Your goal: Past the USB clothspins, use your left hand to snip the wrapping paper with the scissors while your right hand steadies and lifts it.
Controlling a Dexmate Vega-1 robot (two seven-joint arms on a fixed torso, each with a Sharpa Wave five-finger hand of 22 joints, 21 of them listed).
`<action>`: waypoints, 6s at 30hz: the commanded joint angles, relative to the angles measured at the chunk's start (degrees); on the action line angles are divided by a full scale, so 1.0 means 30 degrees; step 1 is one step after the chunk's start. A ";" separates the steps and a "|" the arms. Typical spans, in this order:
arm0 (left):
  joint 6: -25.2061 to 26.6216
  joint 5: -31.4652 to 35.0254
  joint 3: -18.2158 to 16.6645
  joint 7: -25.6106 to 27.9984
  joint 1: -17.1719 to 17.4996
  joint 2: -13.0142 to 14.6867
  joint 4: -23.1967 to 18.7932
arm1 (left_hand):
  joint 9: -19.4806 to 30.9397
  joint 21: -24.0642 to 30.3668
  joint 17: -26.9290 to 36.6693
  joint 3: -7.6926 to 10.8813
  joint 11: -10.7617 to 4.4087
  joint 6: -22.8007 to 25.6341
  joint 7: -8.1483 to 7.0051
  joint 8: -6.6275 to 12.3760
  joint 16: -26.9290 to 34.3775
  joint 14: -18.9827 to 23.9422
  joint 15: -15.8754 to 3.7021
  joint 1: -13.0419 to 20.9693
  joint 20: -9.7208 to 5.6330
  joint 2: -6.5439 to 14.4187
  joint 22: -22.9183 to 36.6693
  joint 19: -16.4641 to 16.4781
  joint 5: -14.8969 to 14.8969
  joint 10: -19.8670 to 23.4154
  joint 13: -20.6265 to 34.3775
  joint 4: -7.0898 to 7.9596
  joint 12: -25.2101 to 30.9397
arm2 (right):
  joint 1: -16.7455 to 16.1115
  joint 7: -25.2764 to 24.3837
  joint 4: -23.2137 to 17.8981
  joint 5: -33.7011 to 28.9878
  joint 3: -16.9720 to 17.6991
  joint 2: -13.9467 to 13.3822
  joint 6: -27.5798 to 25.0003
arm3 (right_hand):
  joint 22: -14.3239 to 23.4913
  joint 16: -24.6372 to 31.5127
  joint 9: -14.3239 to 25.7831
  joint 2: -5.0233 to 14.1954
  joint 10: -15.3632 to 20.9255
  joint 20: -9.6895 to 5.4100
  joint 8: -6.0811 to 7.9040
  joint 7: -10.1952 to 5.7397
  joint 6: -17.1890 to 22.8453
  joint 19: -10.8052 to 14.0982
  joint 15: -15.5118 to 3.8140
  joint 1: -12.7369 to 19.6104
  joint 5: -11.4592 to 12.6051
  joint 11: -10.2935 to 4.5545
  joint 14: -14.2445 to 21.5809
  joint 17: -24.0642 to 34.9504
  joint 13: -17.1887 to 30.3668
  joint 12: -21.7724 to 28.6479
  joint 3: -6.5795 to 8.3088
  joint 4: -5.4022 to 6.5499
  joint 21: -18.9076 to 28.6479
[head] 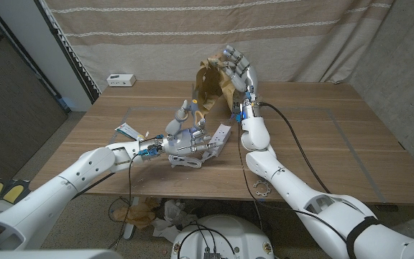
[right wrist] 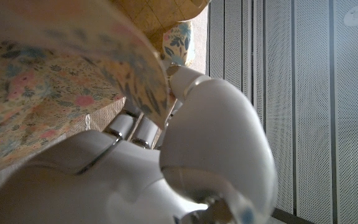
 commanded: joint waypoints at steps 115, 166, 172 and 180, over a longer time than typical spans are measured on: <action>-0.2556 -0.0685 -0.2564 0.4786 0.2591 0.0238 -0.2454 | 0.0045 0.0553 0.1480 0.1040 -0.0620 0.1951 -0.0242 0.0760 0.0564 0.0944 -0.2923 0.3731 -0.0568 0.4898 0.0090 0.1038 0.2103 0.2285 0.0084 -0.0234 0.0225 | -0.1564 0.3929 -0.2757 0.4569 0.0338 -0.1010 -0.2816 | -0.0428 0.1630 0.0015 0.0243 -0.0828 -0.3015 0.0121 0.0609 -0.3906 0.1175 -0.3057 -0.1363 0.0143 -0.0543 0.5791 0.1684 -0.1470 -0.0581 0.3028 0.1446 0.0114; -0.4478 -0.0203 -0.3469 0.4056 0.3046 -0.0526 -0.1396 | 0.0605 0.0861 0.2049 0.2173 -0.0510 0.2683 -0.0217 0.1691 0.0836 0.1431 -0.2946 0.7214 -0.0872 0.6552 0.0521 0.1096 0.2363 0.3782 0.0110 -0.0897 0.0128 | -0.0934 0.2932 -0.2248 0.3620 0.0190 -0.0702 -0.3139 | -0.0344 0.1130 -0.0039 0.0319 -0.0616 -0.3065 0.0087 0.0733 -0.3769 0.1083 -0.3062 -0.1818 0.0125 -0.0550 0.5927 0.1812 -0.1871 -0.0578 0.3307 0.1296 0.0175; -0.5129 0.0472 -0.3369 0.3868 0.3149 -0.0570 -0.1111 | 0.0656 0.0870 0.2063 0.2155 -0.0507 0.2681 -0.0211 0.1735 0.0834 0.1419 -0.2943 0.7262 -0.0850 0.6518 0.0543 0.1080 0.2354 0.3775 0.0111 -0.0877 0.0124 | -0.0753 0.3209 -0.1953 0.3627 0.0069 -0.0731 -0.3090 | -0.0329 0.1085 -0.0042 0.0321 -0.0633 -0.3074 0.0072 0.0723 -0.3785 0.1088 -0.3063 -0.1837 0.0128 -0.0508 0.5951 0.1813 -0.1903 -0.0588 0.3322 0.1272 0.0184; -0.5742 0.0953 -0.3488 0.3629 0.3485 -0.0359 -0.1467 | 0.0731 0.0879 0.2076 0.2143 -0.0510 0.2687 -0.0172 0.1804 0.0838 0.1429 -0.2943 0.7332 -0.0805 0.6514 0.0576 0.1044 0.2340 0.3777 0.0111 -0.0832 0.0123 | -0.0858 0.3260 -0.2064 0.3528 -0.0036 -0.0702 -0.2876 | -0.0309 0.1050 -0.0046 0.0319 -0.0638 -0.3068 0.0070 0.0753 -0.3770 0.1091 -0.3067 -0.1872 0.0130 -0.0506 0.5983 0.1847 -0.1940 -0.0591 0.3334 0.1256 0.0194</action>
